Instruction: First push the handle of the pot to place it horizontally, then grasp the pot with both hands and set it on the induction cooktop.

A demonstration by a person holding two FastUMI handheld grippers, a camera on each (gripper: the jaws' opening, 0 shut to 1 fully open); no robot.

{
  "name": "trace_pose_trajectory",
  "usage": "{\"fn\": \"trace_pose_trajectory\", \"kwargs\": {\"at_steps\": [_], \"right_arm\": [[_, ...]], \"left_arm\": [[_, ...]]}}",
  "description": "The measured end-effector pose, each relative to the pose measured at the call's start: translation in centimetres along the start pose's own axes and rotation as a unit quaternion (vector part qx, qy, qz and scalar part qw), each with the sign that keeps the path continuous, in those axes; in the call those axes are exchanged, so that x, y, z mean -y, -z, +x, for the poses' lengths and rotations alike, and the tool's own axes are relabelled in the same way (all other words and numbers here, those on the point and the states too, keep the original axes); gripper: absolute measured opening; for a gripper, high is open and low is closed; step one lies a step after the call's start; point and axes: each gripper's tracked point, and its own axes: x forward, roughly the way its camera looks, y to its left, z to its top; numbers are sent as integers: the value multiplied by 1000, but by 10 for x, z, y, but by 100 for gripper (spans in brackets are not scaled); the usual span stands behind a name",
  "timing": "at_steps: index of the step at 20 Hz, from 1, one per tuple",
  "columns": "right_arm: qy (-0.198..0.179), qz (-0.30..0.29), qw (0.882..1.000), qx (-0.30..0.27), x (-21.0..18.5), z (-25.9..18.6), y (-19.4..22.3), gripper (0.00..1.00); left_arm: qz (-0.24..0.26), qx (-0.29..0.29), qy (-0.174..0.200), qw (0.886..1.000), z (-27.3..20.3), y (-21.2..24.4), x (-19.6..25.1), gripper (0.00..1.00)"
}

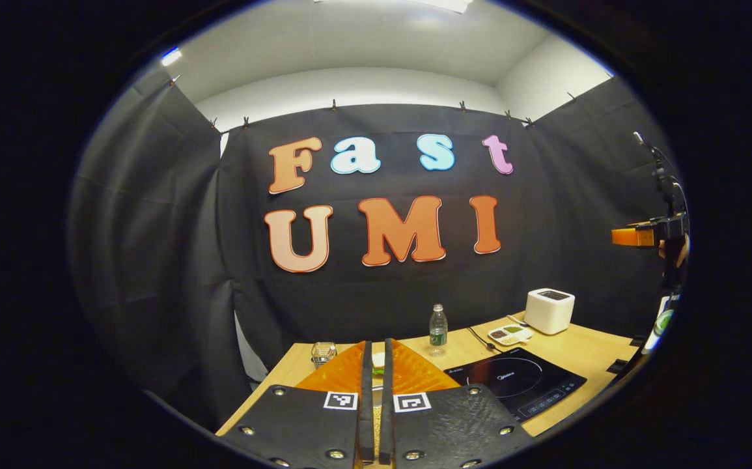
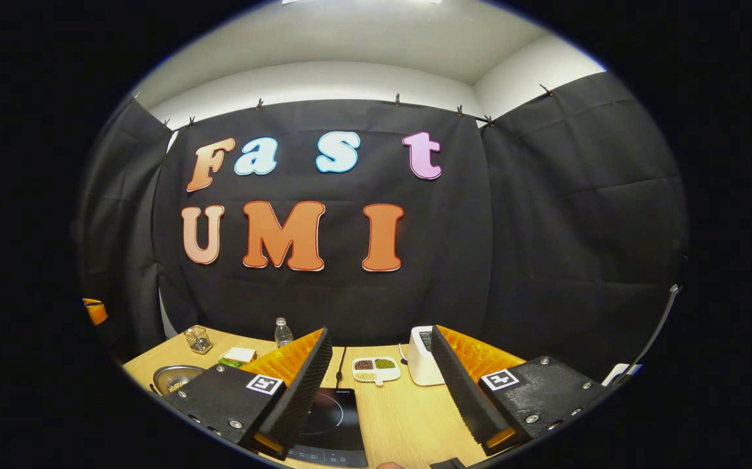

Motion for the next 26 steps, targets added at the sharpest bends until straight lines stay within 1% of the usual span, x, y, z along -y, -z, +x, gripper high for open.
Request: {"fn": "trace_pose_trajectory", "kwargs": {"at_steps": [1,2,6,7,8,10,11,12,14,17,18,19,20,22,23,24,25,26], "right_arm": [[-2,0,1000,0,-1,0,-1,100],[-3,0,1000,0,-3,0,0,95],[-8,-6,1000,-4,-12,3,5,95],[-9,-7,1000,-3,-13,3,5,95],[-9,-7,1000,-3,-13,2,5,100],[-9,-8,1000,-4,-15,2,7,100],[-10,-7,1000,-5,-16,2,8,95],[-12,-5,1000,-7,-18,2,9,100],[-12,-4,1000,-7,-17,1,9,100],[-12,3,1000,-10,-19,1,13,100],[-14,7,1000,-9,-21,1,13,95],[-16,7,1000,-9,-22,0,13,95],[-18,6,1000,-9,-24,0,14,100],[-22,5,1000,-12,-27,0,16,100],[-24,5,1000,-14,-29,-1,18,95],[-26,5,999,-17,-31,0,19,95],[-27,6,999,-18,-32,-1,20,100],[-29,7,999,-18,-33,-1,21,95]], "left_arm": [[1,-7,-1,1000,-3,9,0,5],[1,-15,-5,1000,-6,17,-3,5],[-9,-51,-15,999,-18,54,-9,5],[-19,-61,-12,998,-21,63,-8,5],[-25,-67,-12,997,-22,71,-7,5],[-26,-81,-16,996,-25,86,-9,5],[-30,-91,-14,995,-28,94,-8,5],[-35,-102,-12,994,-30,102,-8,5],[-43,-118,-13,992,-35,117,-9,5],[-50,-144,-21,988,-41,142,-15,5],[-56,-155,-23,986,-44,152,-16,5],[-62,-166,-24,984,-47,162,-16,5],[-67,-178,-24,982,-49,171,-15,5],[-70,-198,-24,977,-53,192,-12,5],[-69,-206,-25,976,-55,199,-12,5],[-69,-212,-27,974,-57,206,-13,5],[-70,-219,-26,973,-58,212,-11,5],[-71,-227,-28,971,-58,219,-12,5]]}}
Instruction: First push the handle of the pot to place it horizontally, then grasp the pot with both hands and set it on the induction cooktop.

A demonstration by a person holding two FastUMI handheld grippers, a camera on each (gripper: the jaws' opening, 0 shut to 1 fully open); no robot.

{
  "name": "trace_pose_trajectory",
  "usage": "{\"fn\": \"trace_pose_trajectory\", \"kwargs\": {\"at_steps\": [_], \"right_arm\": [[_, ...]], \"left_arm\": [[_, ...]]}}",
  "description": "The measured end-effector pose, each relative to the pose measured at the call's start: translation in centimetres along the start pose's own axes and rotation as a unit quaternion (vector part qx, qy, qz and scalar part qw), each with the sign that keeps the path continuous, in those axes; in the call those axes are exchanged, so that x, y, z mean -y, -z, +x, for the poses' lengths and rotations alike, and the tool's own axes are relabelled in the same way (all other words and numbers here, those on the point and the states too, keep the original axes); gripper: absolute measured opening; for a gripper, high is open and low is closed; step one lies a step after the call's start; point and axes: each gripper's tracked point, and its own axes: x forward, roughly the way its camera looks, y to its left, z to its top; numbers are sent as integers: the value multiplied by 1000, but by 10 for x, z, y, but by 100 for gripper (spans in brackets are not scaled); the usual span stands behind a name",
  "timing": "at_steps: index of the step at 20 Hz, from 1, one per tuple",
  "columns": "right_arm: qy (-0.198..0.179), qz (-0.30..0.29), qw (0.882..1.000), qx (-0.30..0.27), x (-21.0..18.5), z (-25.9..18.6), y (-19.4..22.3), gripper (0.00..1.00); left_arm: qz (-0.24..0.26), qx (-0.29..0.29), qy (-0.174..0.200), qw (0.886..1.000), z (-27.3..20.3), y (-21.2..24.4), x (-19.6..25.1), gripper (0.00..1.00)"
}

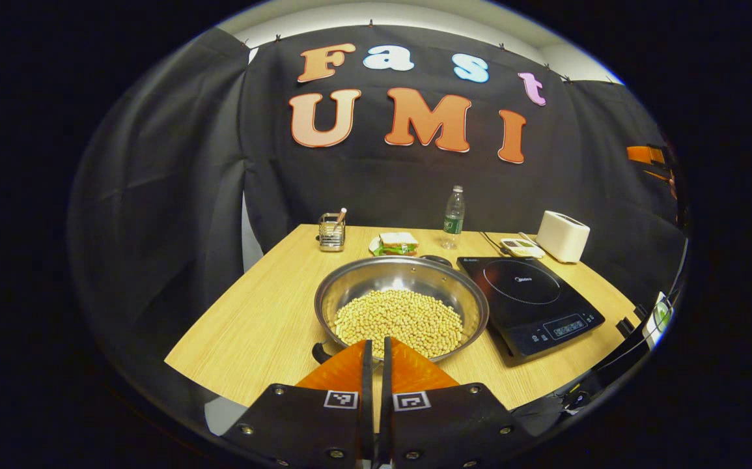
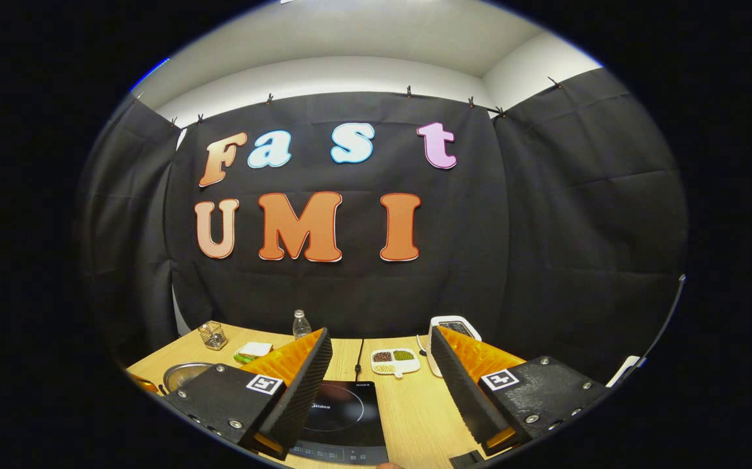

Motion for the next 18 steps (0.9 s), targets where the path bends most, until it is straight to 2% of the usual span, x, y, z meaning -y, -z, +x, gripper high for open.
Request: {"fn": "trace_pose_trajectory", "kwargs": {"at_steps": [1,4,5,10,11,12,13,14,15,16,17,18], "right_arm": [[-1,0,1000,0,-2,0,1,100],[-3,3,1000,-2,-2,0,6,100],[-1,1,1000,-1,-2,0,7,95],[-10,-3,1000,-4,-10,0,12,95],[-9,-5,1000,-4,-10,1,12,100],[-9,-6,1000,-5,-11,1,13,95],[-9,-4,1000,-7,-12,0,14,95],[-11,-3,1000,-9,-13,-1,16,100],[-12,-1,1000,-10,-14,-1,17,100],[-14,0,1000,-11,-16,-1,17,95],[-14,-1,1000,-10,-17,-1,17,100],[-14,-2,1000,-10,-17,-1,16,100]], "left_arm": [[-2,-6,-2,1000,2,8,-2,5],[-9,-29,-3,1000,7,30,-2,4],[-10,-36,-1,999,9,36,-1,5],[-16,-68,2,998,18,57,3,4],[-16,-72,1,997,21,61,3,4],[-17,-76,0,997,24,63,1,5],[-19,-78,0,997,26,65,1,5],[-26,-80,2,996,32,66,0,4],[-32,-86,1,996,36,70,-1,4],[-33,-90,-5,995,40,72,-5,4],[-35,-90,-10,995,42,70,-10,4],[-42,-90,-10,995,44,69,-12,3]]}}
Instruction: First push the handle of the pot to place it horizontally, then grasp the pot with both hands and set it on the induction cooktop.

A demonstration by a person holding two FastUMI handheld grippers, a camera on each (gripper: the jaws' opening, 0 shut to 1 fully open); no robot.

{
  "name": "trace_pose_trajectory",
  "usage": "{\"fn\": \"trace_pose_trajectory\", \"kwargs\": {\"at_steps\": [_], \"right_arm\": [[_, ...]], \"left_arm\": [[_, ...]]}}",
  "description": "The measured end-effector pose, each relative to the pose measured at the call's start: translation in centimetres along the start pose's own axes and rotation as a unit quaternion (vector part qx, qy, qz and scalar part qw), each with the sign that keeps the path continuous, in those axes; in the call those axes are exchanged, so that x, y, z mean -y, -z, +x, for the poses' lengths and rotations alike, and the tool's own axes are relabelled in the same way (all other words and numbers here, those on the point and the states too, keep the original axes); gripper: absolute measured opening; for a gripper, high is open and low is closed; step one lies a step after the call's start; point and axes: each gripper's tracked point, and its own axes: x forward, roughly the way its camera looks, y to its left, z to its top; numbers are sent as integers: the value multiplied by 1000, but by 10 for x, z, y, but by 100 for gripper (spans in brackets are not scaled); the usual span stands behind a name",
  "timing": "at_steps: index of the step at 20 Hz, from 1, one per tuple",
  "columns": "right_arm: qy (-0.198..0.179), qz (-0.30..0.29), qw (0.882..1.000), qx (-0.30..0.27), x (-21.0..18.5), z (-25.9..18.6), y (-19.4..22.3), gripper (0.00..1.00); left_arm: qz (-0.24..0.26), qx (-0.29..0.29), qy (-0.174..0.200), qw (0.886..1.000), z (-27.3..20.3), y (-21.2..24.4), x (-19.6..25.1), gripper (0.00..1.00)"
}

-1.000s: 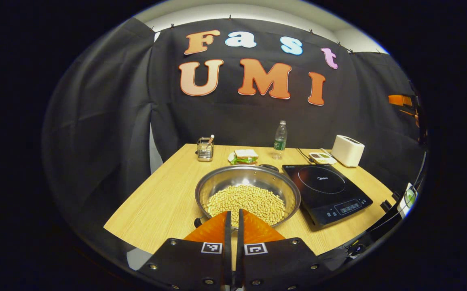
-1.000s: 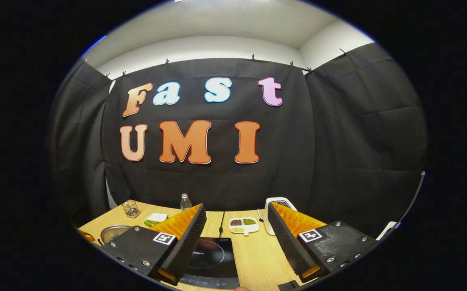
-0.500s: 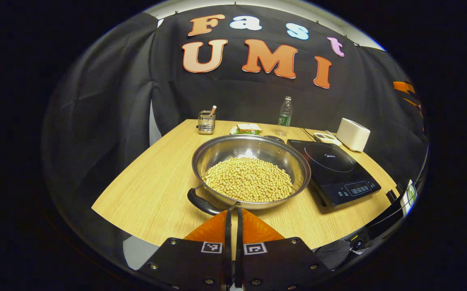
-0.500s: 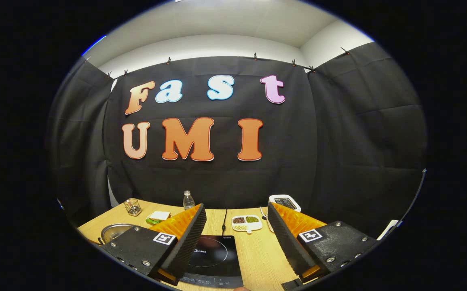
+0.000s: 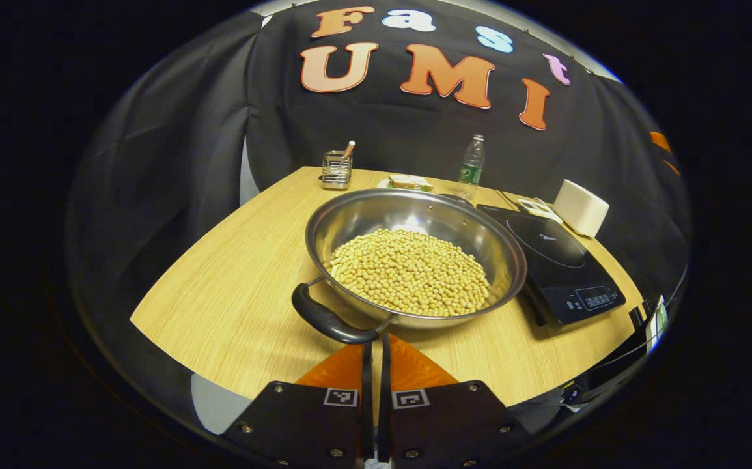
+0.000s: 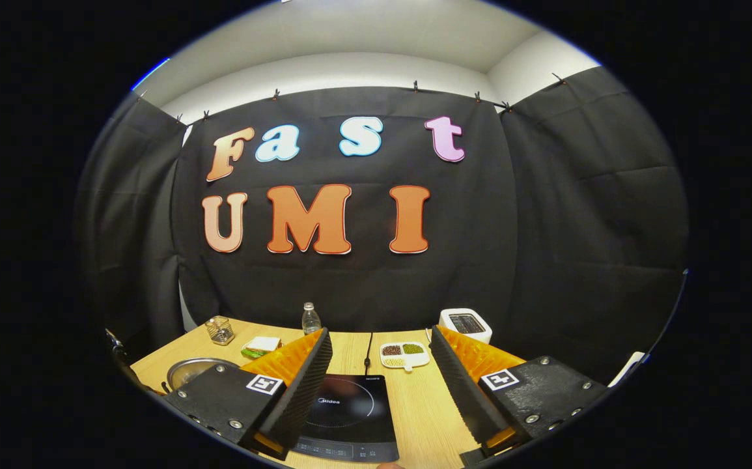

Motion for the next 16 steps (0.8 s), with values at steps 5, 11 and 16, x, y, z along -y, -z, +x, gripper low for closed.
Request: {"fn": "trace_pose_trajectory", "kwargs": {"at_steps": [5,11,16], "right_arm": [[-2,3,1000,6,-4,3,-4,100],[-4,-4,1000,-2,-12,8,2,100],[-6,-5,1000,-4,-21,14,3,100]], "left_arm": [[-4,3,-10,1000,3,-5,-14,4],[-6,14,-28,1000,12,-14,-37,4],[9,18,-41,999,20,-24,-56,4]]}}
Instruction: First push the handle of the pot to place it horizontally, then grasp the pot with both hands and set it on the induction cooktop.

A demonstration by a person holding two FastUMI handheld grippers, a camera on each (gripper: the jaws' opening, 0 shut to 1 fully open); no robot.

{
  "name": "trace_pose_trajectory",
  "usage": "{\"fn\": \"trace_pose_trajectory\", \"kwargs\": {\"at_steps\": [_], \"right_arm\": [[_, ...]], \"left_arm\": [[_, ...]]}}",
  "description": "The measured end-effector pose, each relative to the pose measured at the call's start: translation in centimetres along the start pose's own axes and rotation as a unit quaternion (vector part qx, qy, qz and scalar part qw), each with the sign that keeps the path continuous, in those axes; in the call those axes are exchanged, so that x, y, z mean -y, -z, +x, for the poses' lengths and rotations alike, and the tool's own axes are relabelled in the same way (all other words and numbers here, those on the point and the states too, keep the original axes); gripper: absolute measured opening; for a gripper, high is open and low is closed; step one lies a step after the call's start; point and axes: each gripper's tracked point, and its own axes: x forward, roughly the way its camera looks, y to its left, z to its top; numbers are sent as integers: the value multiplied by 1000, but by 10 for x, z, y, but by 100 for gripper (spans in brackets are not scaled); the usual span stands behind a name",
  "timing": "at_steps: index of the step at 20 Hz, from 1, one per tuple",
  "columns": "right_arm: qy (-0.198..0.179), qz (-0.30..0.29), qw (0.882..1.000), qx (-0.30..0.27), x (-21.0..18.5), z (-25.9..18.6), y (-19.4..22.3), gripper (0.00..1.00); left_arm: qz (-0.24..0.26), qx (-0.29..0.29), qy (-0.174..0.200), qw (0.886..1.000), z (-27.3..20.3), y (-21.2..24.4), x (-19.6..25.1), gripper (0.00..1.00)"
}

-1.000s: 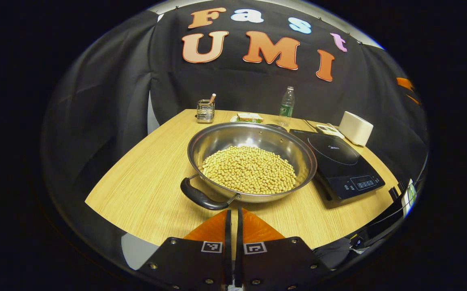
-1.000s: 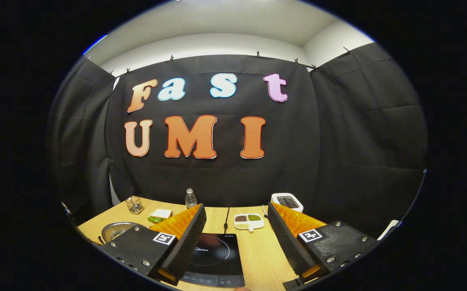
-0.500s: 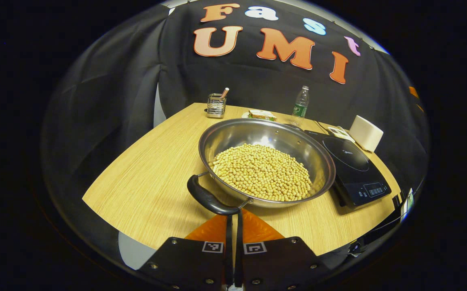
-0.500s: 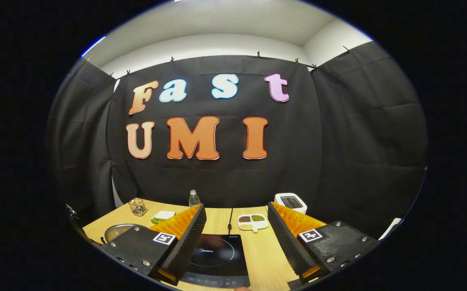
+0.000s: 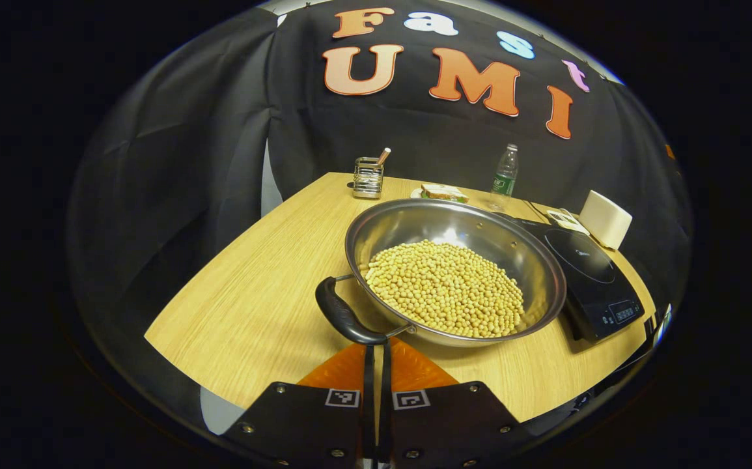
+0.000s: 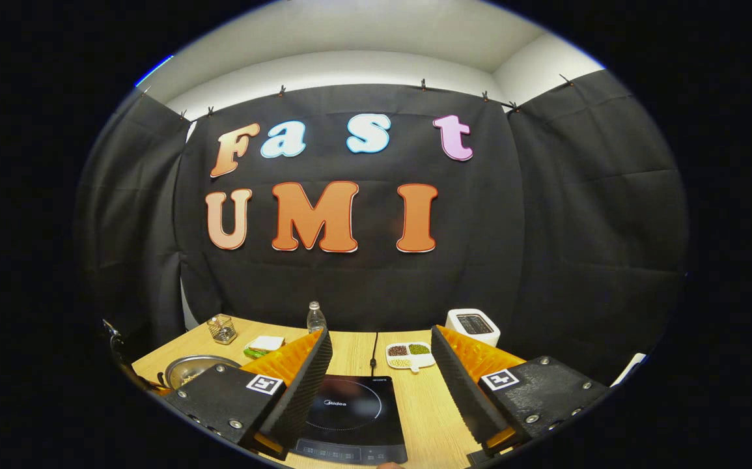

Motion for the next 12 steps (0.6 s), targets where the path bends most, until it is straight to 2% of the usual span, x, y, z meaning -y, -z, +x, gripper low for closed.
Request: {"fn": "trace_pose_trajectory", "kwargs": {"at_steps": [3,8,9,12], "right_arm": [[0,-6,1000,-3,-6,5,4,100],[-4,-7,1000,-8,-14,9,5,100],[-6,-6,1000,-7,-16,8,4,95],[-9,-4,1000,-3,-21,12,3,95]], "left_arm": [[7,2,-8,1000,7,-5,-12,4],[-3,3,-2,1000,19,-15,-27,4],[-1,4,-2,1000,22,-16,-29,4],[-1,3,4,1000,31,-22,-37,4]]}}
